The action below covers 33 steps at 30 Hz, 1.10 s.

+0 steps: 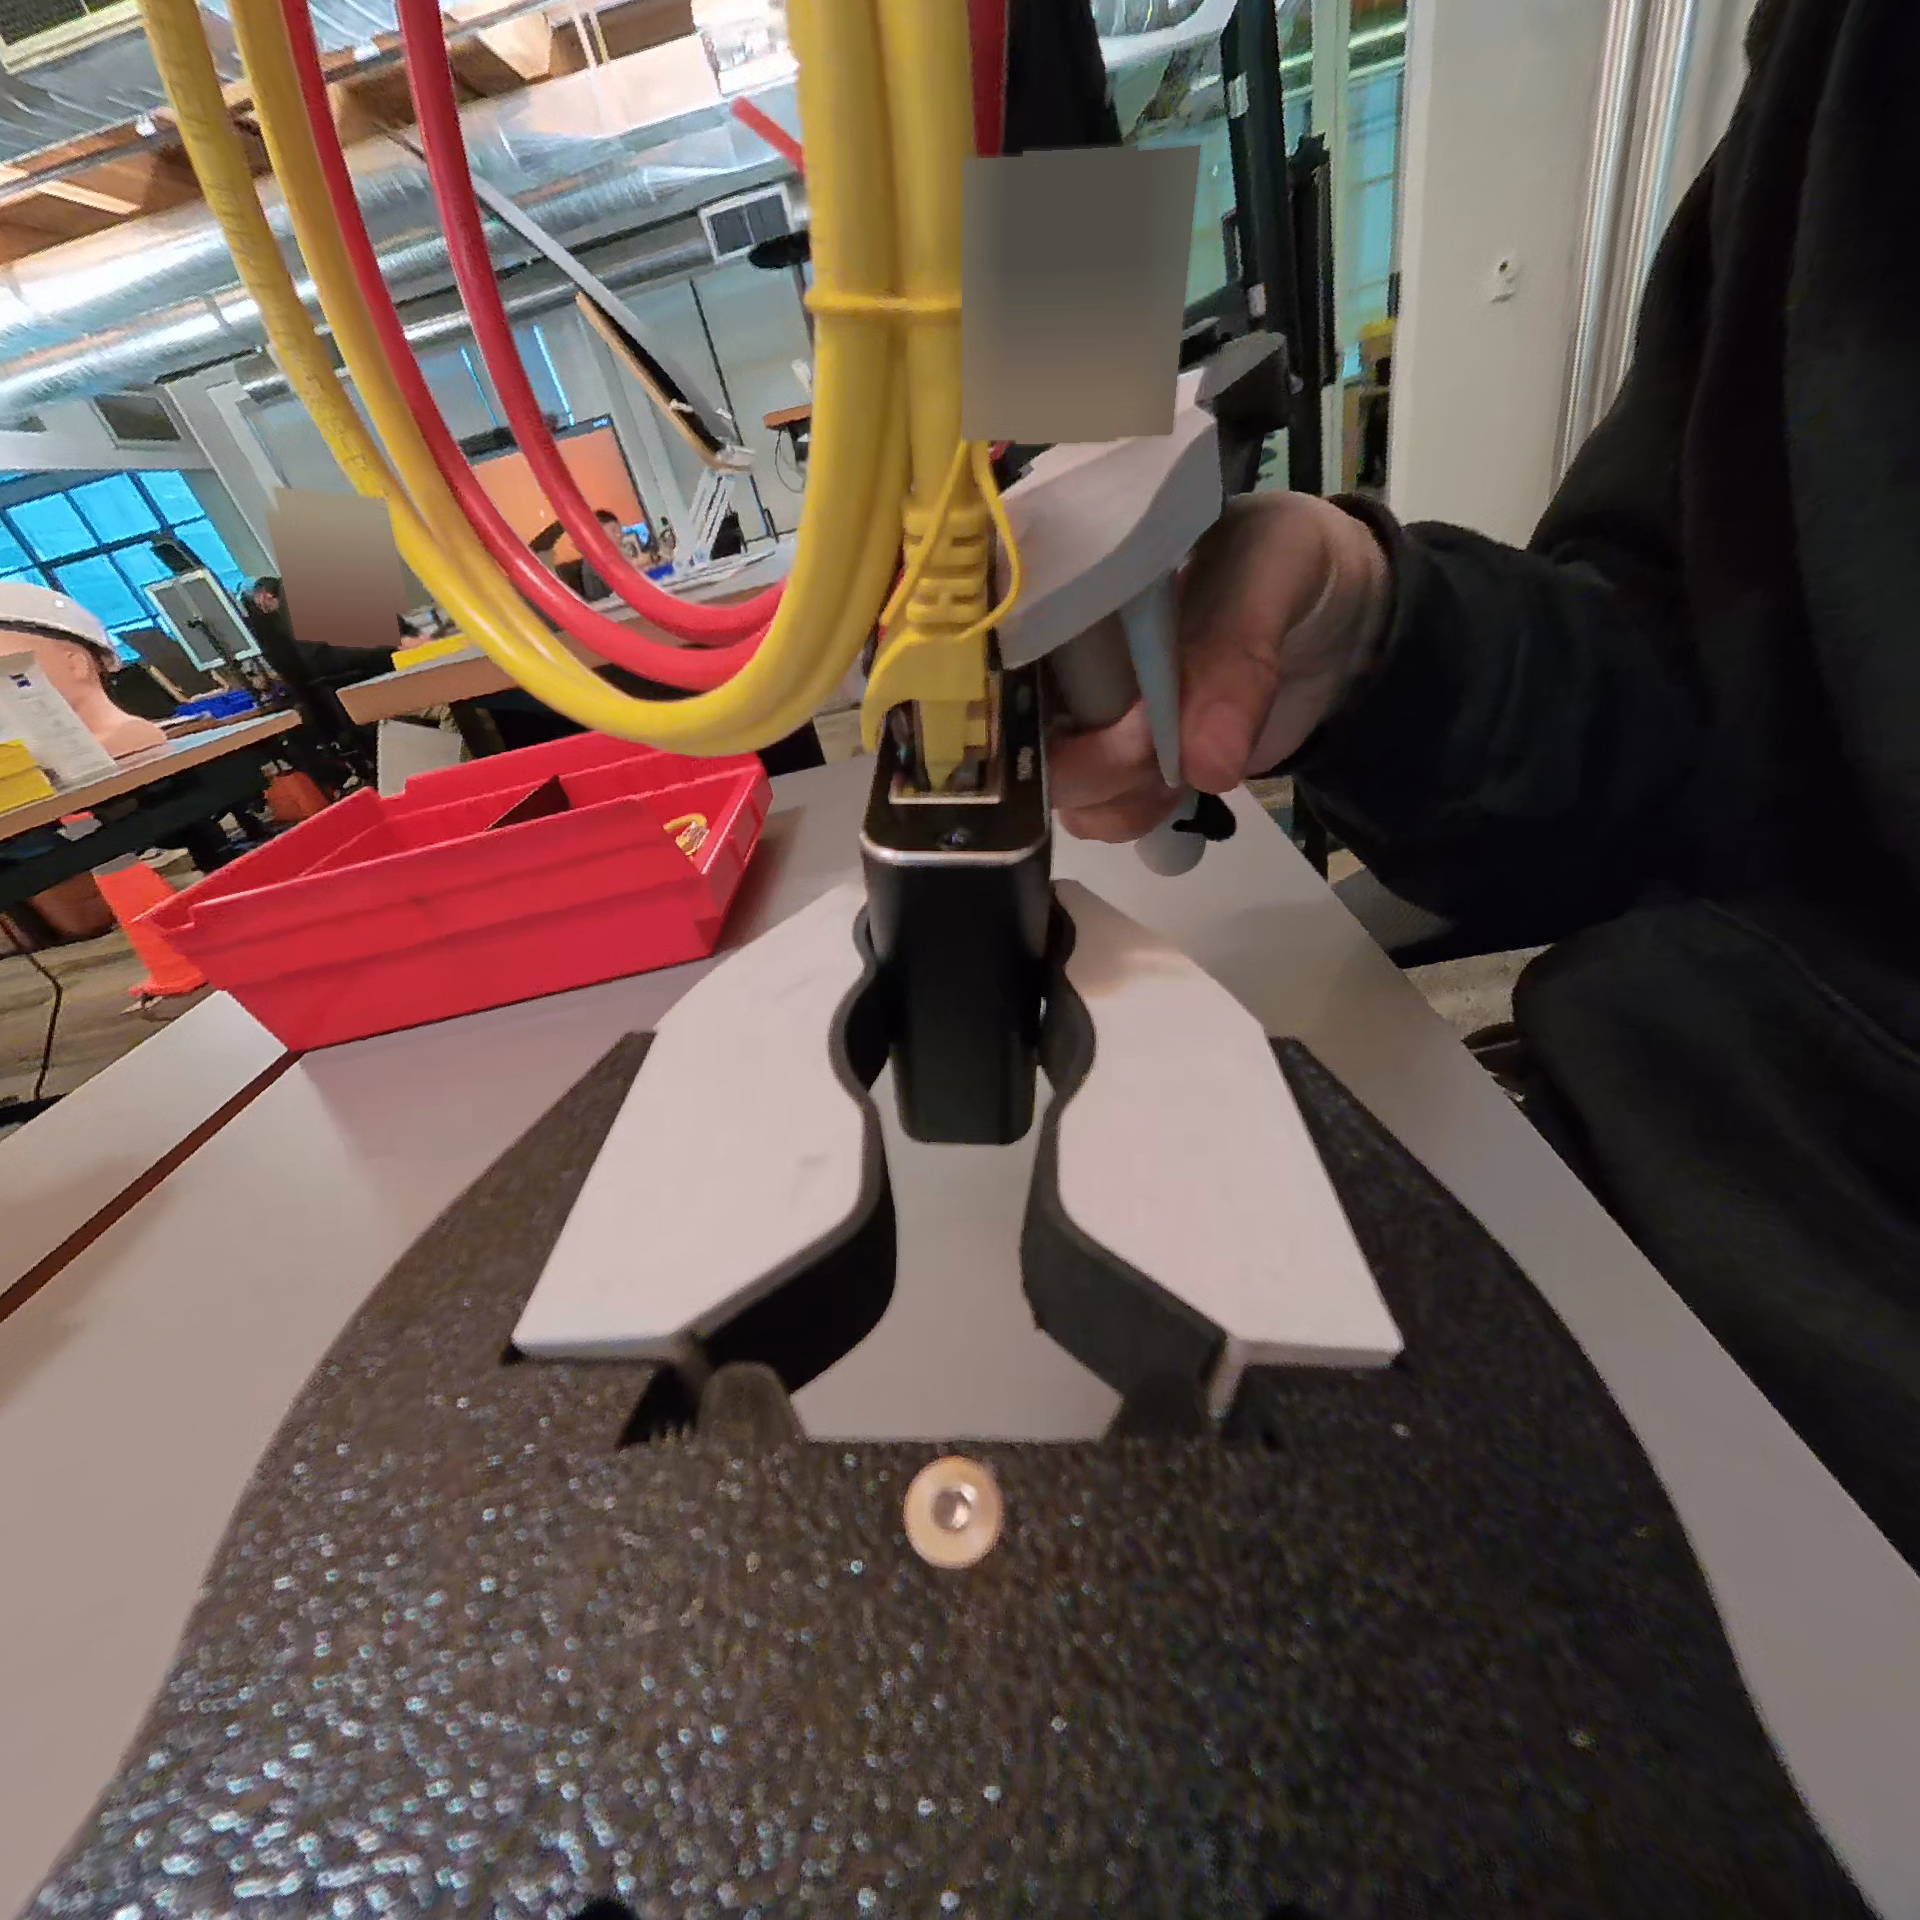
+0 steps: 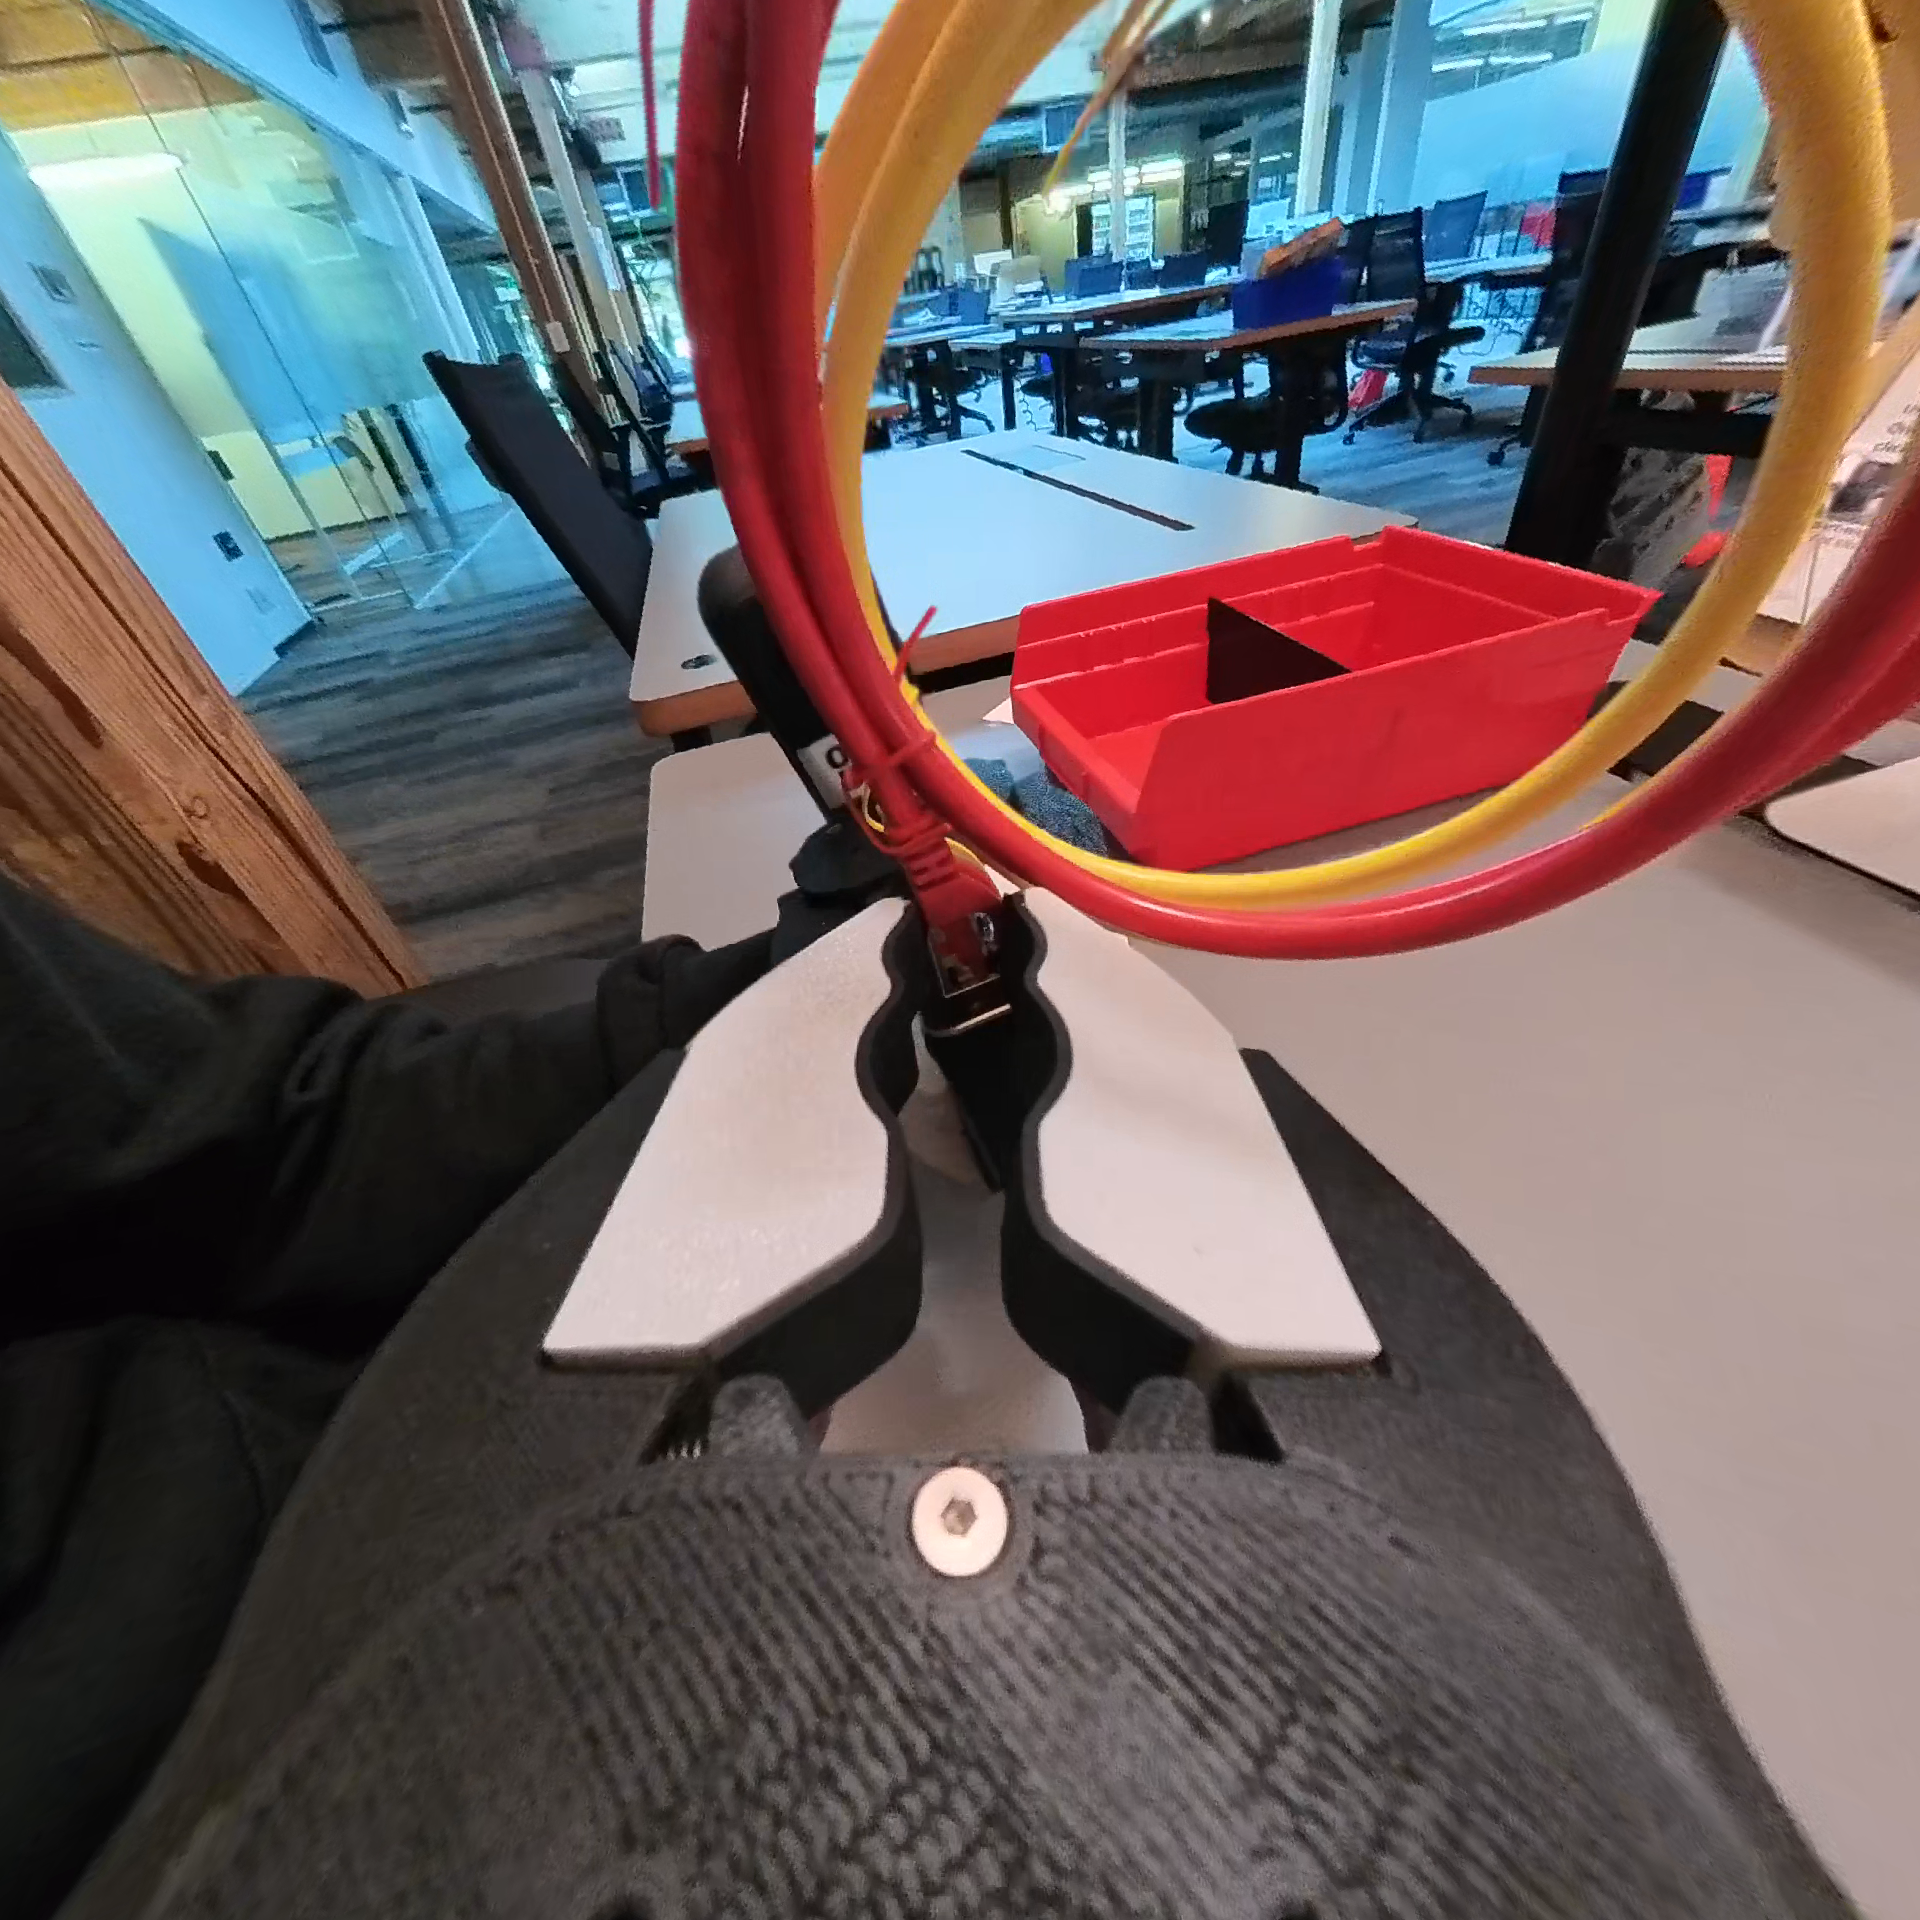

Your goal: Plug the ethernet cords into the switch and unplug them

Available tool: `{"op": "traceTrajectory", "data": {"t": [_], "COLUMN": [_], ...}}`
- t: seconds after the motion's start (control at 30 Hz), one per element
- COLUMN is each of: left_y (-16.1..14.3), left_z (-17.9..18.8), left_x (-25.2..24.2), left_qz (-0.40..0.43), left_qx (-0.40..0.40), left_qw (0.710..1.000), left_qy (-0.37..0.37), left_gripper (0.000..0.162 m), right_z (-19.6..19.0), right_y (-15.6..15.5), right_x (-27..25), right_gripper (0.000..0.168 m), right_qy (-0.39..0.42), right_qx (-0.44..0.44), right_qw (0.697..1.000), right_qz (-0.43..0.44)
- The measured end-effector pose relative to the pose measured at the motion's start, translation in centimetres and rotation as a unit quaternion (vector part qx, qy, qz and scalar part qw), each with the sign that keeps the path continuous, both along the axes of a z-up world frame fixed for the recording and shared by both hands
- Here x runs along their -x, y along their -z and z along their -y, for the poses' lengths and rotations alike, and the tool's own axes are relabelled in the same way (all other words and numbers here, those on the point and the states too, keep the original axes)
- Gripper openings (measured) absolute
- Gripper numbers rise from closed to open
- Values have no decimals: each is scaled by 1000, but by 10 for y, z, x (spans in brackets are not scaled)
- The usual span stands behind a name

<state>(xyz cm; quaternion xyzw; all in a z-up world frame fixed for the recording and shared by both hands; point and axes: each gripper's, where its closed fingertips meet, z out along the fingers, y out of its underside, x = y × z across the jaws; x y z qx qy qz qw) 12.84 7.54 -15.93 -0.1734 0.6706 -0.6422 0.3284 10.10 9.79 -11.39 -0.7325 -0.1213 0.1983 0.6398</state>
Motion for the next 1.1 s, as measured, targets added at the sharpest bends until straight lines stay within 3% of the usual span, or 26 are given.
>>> {"op": "traceTrajectory", "data": {"t": [0.3,0.67,0.97,1.1], "left_y": [7,9,18,15], "left_z": [-4,-3,-8,-4], "left_x": [-11,-28,-30,-34], "left_qz": [-77,-152,-168,-170], "left_qx": [0,64,-12,12], "left_qw": [997,985,981,981], "left_qy": [-25,-51,-99,-88], "left_gripper": [26,26,26,27], "right_z": [-4,-4,0,2], "right_y": [2,3,10,7], "right_x": [-20,-50,-49,-55], "right_gripper": [16,15,15,15], "right_qy": [-14,-19,-34,-51], "right_qx": [-5,-32,-1,-3], "right_qw": [994,972,989,980], "right_qz": [-113,-233,-143,-193]}}
